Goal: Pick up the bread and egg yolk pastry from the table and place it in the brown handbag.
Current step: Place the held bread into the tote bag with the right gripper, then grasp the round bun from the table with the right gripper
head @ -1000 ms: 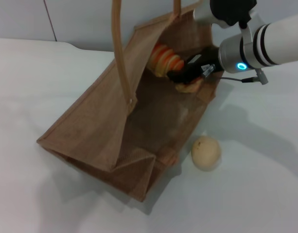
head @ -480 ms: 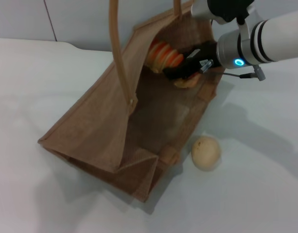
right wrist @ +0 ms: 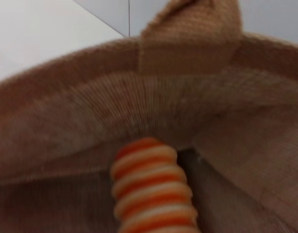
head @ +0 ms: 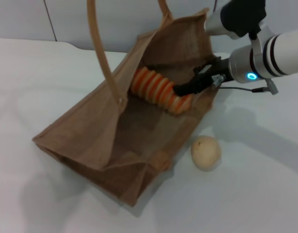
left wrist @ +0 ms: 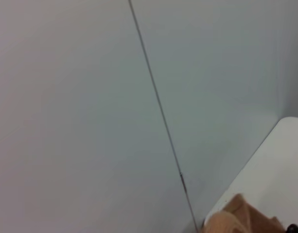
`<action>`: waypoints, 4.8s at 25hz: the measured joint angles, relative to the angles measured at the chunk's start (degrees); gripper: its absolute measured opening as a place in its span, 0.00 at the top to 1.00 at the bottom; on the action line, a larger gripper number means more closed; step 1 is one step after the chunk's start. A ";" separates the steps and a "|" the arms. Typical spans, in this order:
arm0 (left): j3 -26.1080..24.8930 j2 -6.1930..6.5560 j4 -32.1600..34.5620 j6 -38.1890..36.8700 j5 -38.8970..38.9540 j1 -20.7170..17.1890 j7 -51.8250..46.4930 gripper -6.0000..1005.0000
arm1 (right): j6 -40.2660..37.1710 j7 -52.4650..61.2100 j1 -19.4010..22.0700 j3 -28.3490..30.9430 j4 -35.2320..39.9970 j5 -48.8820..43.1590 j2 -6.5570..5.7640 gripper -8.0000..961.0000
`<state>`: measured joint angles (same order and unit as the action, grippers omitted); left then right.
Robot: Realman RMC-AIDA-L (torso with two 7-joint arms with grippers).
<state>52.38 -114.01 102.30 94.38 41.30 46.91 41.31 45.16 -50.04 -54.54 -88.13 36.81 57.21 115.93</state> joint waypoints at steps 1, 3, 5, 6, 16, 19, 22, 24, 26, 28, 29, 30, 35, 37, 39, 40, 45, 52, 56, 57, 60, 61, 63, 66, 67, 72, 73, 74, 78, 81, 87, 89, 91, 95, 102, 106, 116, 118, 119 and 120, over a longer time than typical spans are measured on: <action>0.00 0.02 0.00 -0.01 -0.28 -0.11 0.00 0.88 | 0.36 -0.01 0.10 0.03 0.19 -0.18 -0.02 0.08; 0.00 0.02 0.00 -0.03 -1.29 -0.41 -0.01 0.88 | 1.71 0.21 0.19 0.27 0.36 -0.79 -0.02 0.08; 0.00 0.02 0.00 -0.04 -2.86 -0.62 -0.01 0.88 | 4.19 0.51 0.81 0.75 1.00 -1.34 -0.07 0.08; 0.00 0.02 0.00 -0.06 -3.88 -0.68 -0.01 0.88 | 5.31 0.54 1.37 1.14 1.69 -1.50 -0.15 0.08; -1.48 0.02 -0.06 -1.51 -5.07 -1.48 -0.07 0.88 | 23.52 6.73 11.81 9.82 23.00 -13.74 -0.25 0.08; -1.49 0.02 -0.08 -1.58 -5.75 -1.43 -0.06 0.88 | 27.43 7.63 12.23 10.06 24.77 -14.57 -0.15 0.08; -1.49 0.05 -0.09 -1.96 -6.64 -1.23 -0.06 0.88 | 29.90 8.19 12.19 9.79 24.83 -14.66 -0.12 0.08; -1.49 0.07 -0.09 -2.24 -6.78 -1.23 -0.09 0.88 | 31.37 8.46 11.88 9.51 24.50 -14.91 -0.10 0.08; -1.49 0.08 -0.09 -2.27 -6.80 -1.24 -0.09 0.88 | 32.57 8.67 11.61 9.45 24.31 -15.51 -0.10 0.08; -1.49 0.11 -0.09 -2.27 -6.82 -1.23 -0.10 0.88 | 33.09 9.03 11.49 9.44 24.26 -16.59 -0.09 0.08; -1.45 0.13 -0.09 -2.27 -6.82 -1.19 -0.10 0.88 | 33.19 9.37 11.44 9.43 24.18 -17.04 -0.09 0.08; -1.39 0.15 -0.09 -2.27 -6.83 -1.14 -0.10 0.88 | 33.31 9.67 11.37 9.28 24.05 -17.39 -0.09 0.08; -1.21 0.34 -0.09 -2.27 -6.85 -1.09 -0.10 0.88 | 33.43 10.21 10.38 7.91 21.68 -17.66 0.02 0.08; -1.13 0.35 -0.09 -2.27 -6.85 -1.09 -0.10 0.88 | 32.96 10.21 9.60 7.62 19.59 -17.51 0.13 0.08; -1.02 0.37 -0.09 -2.27 -6.78 -1.11 -0.10 0.88 | 32.41 10.08 8.27 7.21 16.47 -17.23 0.23 0.08; -1.00 0.37 -0.09 -2.27 -6.77 -1.14 -0.10 0.88 | 32.16 10.03 7.72 6.97 15.27 -17.17 0.28 0.08; -0.97 0.37 -0.89 -2.27 -6.76 -1.21 -0.02 0.88 | 31.83 10.01 6.47 5.81 13.32 -16.79 0.49 0.08; -0.96 0.43 -1.61 -2.33 -6.76 -1.38 0.28 0.88 | 34.02 9.95 6.54 5.85 15.43 -14.03 0.28 0.09; -0.96 0.46 -1.63 -2.36 -6.76 -1.35 0.30 0.88 | 35.19 10.11 6.75 5.64 16.34 -14.00 0.40 0.09; -0.96 0.46 -1.64 -2.36 -6.76 -1.31 0.29 0.88 | 35.28 10.11 6.76 5.62 16.36 -14.00 0.44 0.09; -0.96 0.46 -1.67 -2.36 -6.76 -1.17 0.21 0.88 | 35.27 10.06 6.77 5.62 16.16 -13.61 0.47 0.09; -0.96 0.46 -1.67 -2.36 -6.76 -1.17 0.19 0.88 | 35.12 10.01 6.79 5.62 15.98 -13.26 0.48 0.09; -0.96 0.46 -1.67 -2.36 -6.76 -1.16 0.12 0.88 | 34.86 9.91 6.85 5.62 15.66 -12.82 0.49 0.09; -0.96 0.46 -1.67 -2.36 -6.73 -1.11 -0.03 0.88 | 33.97 9.88 6.89 5.63 15.15 -12.69 0.51 0.09; -0.96 0.46 -1.67 -2.36 -6.69 -1.08 -0.05 0.88 | 33.58 9.87 6.83 5.52 14.71 -12.67 0.51 0.09; -0.96 0.46 -1.67 -2.36 -6.50 -0.95 -0.10 0.88 | 30.44 9.85 6.19 4.29 11.62 -12.64 0.52 0.09; -0.96 0.46 -1.67 -2.36 -6.48 -0.93 -0.10 0.88 | 29.96 9.85 6.11 4.19 11.10 -12.63 0.53 0.09; -0.96 0.46 -1.65 -2.36 -6.46 -0.91 -0.10 0.88 | 29.65 9.85 6.07 4.19 10.74 -12.62 0.52 0.09; -0.96 0.46 -1.58 -2.36 -6.25 -0.86 -0.10 0.88 | 28.91 9.83 5.78 4.19 9.83 -12.61 0.48 0.10; -0.96 0.46 -1.58 -2.37 -6.23 -0.85 -0.10 0.88 | 28.87 9.81 5.41 4.04 9.51 -12.64 0.46 0.10; -0.96 0.41 -1.60 -2.41 -6.12 -0.74 -0.09 0.88 | 29.23 9.64 4.71 2.70 9.36 -12.62 0.52 0.12; -0.94 0.35 -1.61 -2.42 -6.12 -0.54 -0.09 0.88 | 29.41 9.63 4.57 2.20 9.28 -12.49 0.52 0.16; -0.90 0.31 -1.62 -2.43 -6.12 -0.37 -0.09 0.88 | 29.41 9.62 4.47 1.50 9.21 -11.84 0.52 0.20; -0.88 0.21 -1.64 -2.52 -6.22 -0.44 -0.02 0.88 | 29.12 9.48 4.37 0.69 9.00 -10.83 0.52 0.23; -0.87 -0.05 -1.78 -2.91 -6.39 -0.72 0.26 0.88 | 28.62 8.97 4.35 0.37 9.05 -10.39 0.53 0.26; -0.87 -0.05 -2.26 -2.91 -6.30 -0.74 0.33 0.88 | 28.33 8.94 4.35 0.26 8.99 -10.35 0.52 0.29; -0.87 0.02 -2.46 -2.91 -6.14 -0.77 0.35 0.88 | 28.23 8.77 4.35 0.23 9.20 -10.37 0.53 0.35; -0.87 0.02 -2.46 -2.90 -6.14 -0.77 0.35 0.88 | 28.23 8.76 4.35 0.46 9.41 -10.37 0.51 0.35; -0.87 0.03 -2.46 -2.90 -6.14 -0.77 0.35 0.88 | 28.23 8.76 4.35 0.68 9.60 -10.36 0.48 0.35; -0.87 0.09 -2.46 -2.90 -6.14 -0.80 0.35 0.88 | 28.27 8.76 4.36 0.93 9.95 -10.36 0.42 0.35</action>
<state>51.50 -113.92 99.84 91.48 35.15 46.11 41.66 73.43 -41.28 -50.18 -87.19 46.76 46.85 116.35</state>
